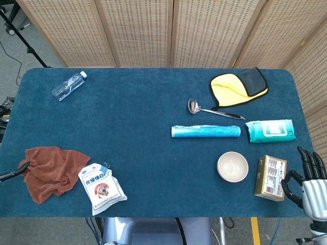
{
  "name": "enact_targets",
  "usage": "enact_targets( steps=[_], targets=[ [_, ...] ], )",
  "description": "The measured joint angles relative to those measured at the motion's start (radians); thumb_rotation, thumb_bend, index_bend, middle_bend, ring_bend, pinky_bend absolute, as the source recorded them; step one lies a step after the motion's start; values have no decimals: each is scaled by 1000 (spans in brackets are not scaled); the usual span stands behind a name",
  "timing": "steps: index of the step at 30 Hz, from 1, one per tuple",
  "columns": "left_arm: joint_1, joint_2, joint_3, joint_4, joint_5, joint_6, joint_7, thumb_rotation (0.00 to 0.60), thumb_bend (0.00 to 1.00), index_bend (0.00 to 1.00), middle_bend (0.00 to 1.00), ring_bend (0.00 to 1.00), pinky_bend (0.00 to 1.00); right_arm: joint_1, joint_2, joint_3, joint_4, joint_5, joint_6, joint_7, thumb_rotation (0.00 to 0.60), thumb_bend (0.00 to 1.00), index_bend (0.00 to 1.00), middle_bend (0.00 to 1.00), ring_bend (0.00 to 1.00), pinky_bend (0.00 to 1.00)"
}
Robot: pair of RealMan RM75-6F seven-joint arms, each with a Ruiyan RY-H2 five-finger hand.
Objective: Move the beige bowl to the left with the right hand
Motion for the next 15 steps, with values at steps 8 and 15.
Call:
enact_targets(
  steps=[8,15],
  targets=[
    [0,1,2,-3,2,0,2,198,0,0,0,0,0,-2,1,-3,-2,-3,1,-3,600,414,624,0,0,0],
    [2,3,0,-8,4,6,2,199,0,0,0,0,0,-3,3,-6,-6,-10,4,-2,600,414,624,0,0,0]
  ],
)
